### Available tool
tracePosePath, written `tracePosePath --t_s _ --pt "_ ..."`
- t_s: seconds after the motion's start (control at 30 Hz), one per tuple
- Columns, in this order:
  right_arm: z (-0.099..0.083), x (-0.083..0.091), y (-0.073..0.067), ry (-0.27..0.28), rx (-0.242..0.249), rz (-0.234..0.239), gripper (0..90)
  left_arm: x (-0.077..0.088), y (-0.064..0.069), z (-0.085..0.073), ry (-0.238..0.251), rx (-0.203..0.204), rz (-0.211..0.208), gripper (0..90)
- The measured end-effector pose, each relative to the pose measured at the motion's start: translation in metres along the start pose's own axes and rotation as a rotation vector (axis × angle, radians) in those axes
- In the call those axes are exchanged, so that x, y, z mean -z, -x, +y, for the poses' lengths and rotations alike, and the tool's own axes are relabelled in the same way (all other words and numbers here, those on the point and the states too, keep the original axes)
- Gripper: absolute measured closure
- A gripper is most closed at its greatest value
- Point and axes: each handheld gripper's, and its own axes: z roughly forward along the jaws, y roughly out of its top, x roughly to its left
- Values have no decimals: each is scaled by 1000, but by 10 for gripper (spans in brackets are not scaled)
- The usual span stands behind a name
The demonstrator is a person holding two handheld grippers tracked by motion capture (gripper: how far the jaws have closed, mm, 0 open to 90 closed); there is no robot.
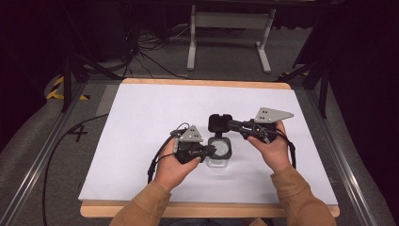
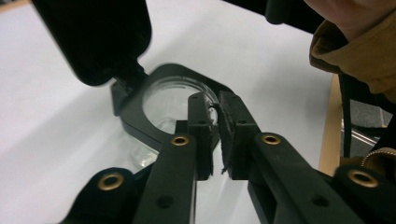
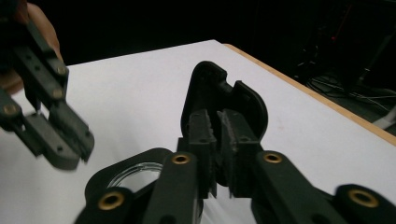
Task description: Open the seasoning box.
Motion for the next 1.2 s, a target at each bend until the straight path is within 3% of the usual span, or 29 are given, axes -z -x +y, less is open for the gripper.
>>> tracePosePath --t_s 0.2,0.37,0.5,0.63,0.67,0.73,0.83,0.97,1.03,1.07,1.1,1.17,1.2 --pt "8 19 -2 14 -34 -46 638 29 -3 9 17 8 16 731" --pt "10 35 4 -11 -93 -68 528 50 -11 7 8 3 86 645" --pt "6 50 13 -7 -121 -109 512 62 -29 0 0 20 135 578" --pt "-4 63 27 -71 -139 -193 488 68 -48 -9 -24 48 194 513" --pt "-8 65 31 -90 -135 -216 478 69 -55 -13 -46 86 203 500" --pt "-17 69 41 -133 -151 -260 476 68 -68 -20 -90 112 233 455" --pt "-32 71 54 -156 -192 -273 477 65 -82 -30 -85 144 276 428" --pt "-52 71 69 -197 -228 -298 460 61 -100 -42 -102 150 285 373" --pt "-61 69 74 -233 -238 -322 448 58 -110 -49 -113 147 268 361" --pt "-67 69 78 -255 -240 -329 439 55 -113 -52 -93 144 263 347" --pt "-72 68 80 -265 -258 -325 424 53 -117 -55 -83 116 251 334" --pt "-76 66 82 -271 -272 -318 416 50 -120 -59 -79 127 245 347" --pt "-82 64 85 -274 -285 -312 416 49 -123 -62 -101 139 241 347"
